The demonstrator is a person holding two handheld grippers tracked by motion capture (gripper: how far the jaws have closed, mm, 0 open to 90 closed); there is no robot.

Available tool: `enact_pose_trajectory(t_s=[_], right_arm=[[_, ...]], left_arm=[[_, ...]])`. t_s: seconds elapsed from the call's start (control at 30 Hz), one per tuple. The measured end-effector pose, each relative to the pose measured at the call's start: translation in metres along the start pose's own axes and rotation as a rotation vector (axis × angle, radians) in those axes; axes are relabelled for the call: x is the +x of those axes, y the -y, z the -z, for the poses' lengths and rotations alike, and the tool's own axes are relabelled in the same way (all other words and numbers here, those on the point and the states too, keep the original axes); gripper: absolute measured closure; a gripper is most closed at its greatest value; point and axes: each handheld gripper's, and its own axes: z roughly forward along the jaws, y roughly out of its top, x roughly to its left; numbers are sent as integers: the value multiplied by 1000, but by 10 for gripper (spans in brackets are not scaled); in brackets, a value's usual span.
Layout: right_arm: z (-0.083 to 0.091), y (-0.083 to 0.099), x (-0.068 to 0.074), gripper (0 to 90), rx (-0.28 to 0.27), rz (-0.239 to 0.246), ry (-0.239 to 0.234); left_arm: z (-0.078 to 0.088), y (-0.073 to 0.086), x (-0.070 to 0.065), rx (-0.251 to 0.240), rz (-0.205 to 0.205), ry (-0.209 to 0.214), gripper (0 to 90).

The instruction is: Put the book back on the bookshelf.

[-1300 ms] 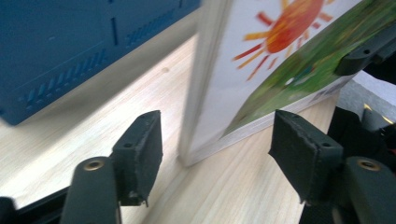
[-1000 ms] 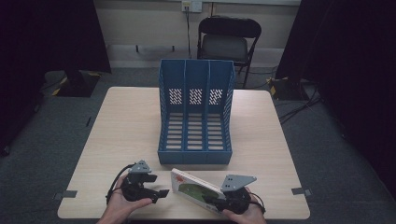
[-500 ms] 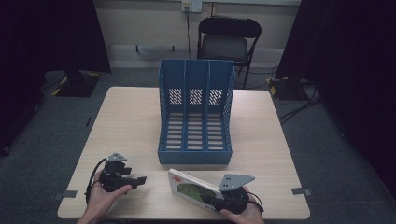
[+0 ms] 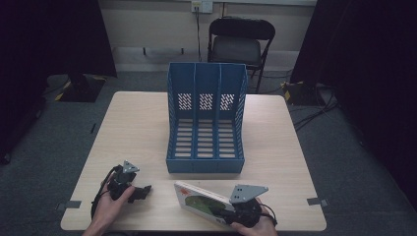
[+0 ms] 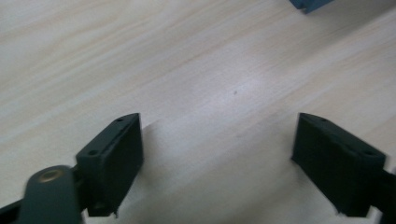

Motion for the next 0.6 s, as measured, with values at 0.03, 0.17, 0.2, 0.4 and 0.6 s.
enact_pose_trajectory(t_s=[0.03,0.17,0.2,0.4,0.6], right_arm=[[0,-1,1,765,-4,0,-1],[3,-3,3,765,-15,-3,-5],[4,-4,3,765,-21,-1,-4],[9,-9,8,765,-36,1,-13],[15,-18,14,765,-59,13,-25]], left_arm=[[-1,1,0,-11,2,1,135],[-7,3,0,-48,7,-2,40],[-8,4,0,-57,2,5,11],[-13,11,0,-152,7,1,0],[-13,11,0,-156,12,1,0]])
